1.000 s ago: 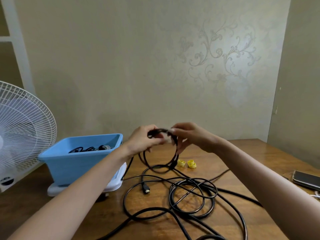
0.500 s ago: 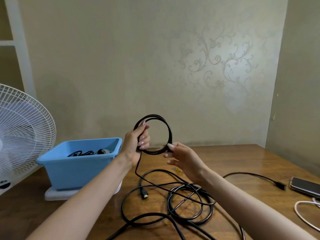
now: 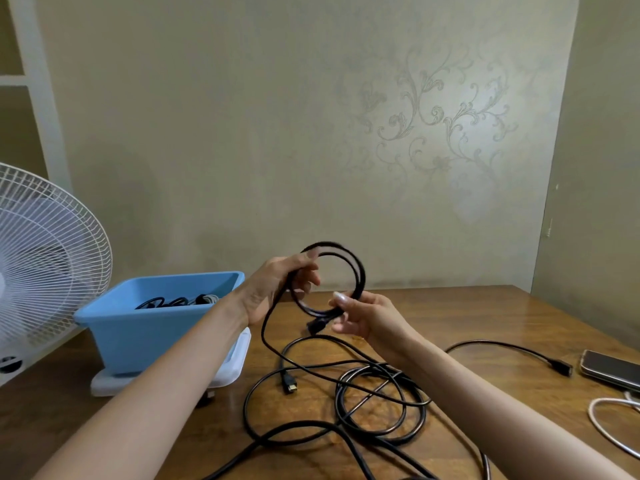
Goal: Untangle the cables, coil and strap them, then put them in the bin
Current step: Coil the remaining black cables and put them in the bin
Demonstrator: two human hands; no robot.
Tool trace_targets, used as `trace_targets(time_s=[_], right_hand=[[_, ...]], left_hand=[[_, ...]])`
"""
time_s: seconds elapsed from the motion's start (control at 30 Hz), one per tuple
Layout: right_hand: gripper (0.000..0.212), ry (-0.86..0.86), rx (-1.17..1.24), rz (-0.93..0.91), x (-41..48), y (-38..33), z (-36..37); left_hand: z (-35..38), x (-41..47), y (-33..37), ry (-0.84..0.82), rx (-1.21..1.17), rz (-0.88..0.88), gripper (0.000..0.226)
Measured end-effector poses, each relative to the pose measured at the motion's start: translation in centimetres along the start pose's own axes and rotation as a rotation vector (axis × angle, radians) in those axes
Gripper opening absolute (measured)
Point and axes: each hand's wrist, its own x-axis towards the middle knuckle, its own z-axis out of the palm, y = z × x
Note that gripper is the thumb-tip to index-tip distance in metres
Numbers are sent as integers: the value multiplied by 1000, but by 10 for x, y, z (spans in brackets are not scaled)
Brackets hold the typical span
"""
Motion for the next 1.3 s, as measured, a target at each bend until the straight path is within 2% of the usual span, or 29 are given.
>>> trace_targets(time_s=[0.1, 0.2, 0.23, 0.27, 0.37, 0.4, 0.47, 0.53, 0.57, 0.63, 0.7, 0.77, 0.83, 0.9, 0.97, 1.0, 1.07, 1.13, 1.17, 1.23, 1.3], right_hand=[[10, 68, 183, -29, 2, -7, -1], [11, 63, 222, -29, 3, -12, -1], [11, 65, 230, -36, 3, -12, 0], [12, 73, 239, -45, 3, -14, 0], [13, 133, 283, -56, 5, -14, 3], [13, 159, 308, -45, 6, -12, 4], [11, 207, 379, 5, 8, -6, 9], [11, 247, 470, 73, 9, 4, 17], [12, 263, 514, 103, 10, 9, 21], [13, 279, 580, 151, 12, 18, 30], [13, 259, 536, 197, 11, 24, 35], [14, 233, 295, 197, 9, 30, 34], [14, 196, 94, 132, 7, 27, 27], [10, 78, 147, 81, 5, 15, 17], [25, -71, 210, 76, 4, 2, 8], [36, -114, 105, 82, 4, -3, 5], [49, -162, -280, 87, 1, -7, 7], [45, -178, -595, 33, 1, -7, 14], [41, -173, -690, -24, 2, -6, 17], [34, -139, -795, -129, 7, -6, 20], [36, -158, -823, -172, 9, -8, 20]], left_hand=[[-11, 0, -8, -41, 62, 32, 54], [-19, -3, -18, -54, 251, 58, 87], [-22, -4, -24, -56, 306, 33, 92], [-25, -5, -34, -72, 361, 3, 88], [-27, -5, -57, -73, 476, -71, 39], [-24, -6, -61, -15, 392, -75, 36], [-12, -7, -61, 102, 39, -55, 39], [4, -9, -53, 127, -322, 21, 39], [13, -9, -50, 133, -425, 45, 40], [28, -9, -47, 177, -509, 54, 42], [36, -7, -46, 290, -464, 96, 42], [33, -4, -47, 388, -431, 142, 40], [22, -3, -42, 422, -431, 107, 37], [8, -3, -40, 408, -351, 31, 33], [-1, -3, -37, 331, -175, -72, 30], [-4, -4, -34, 279, -47, -118, 29], [-2, -5, -28, 159, 259, -157, 27], [7, -3, -24, 64, 556, -152, 24], [13, -2, -22, 66, 685, -137, 26], [24, 0, -19, 128, 857, -126, 45], [31, -3, -13, 138, 895, -151, 82]])
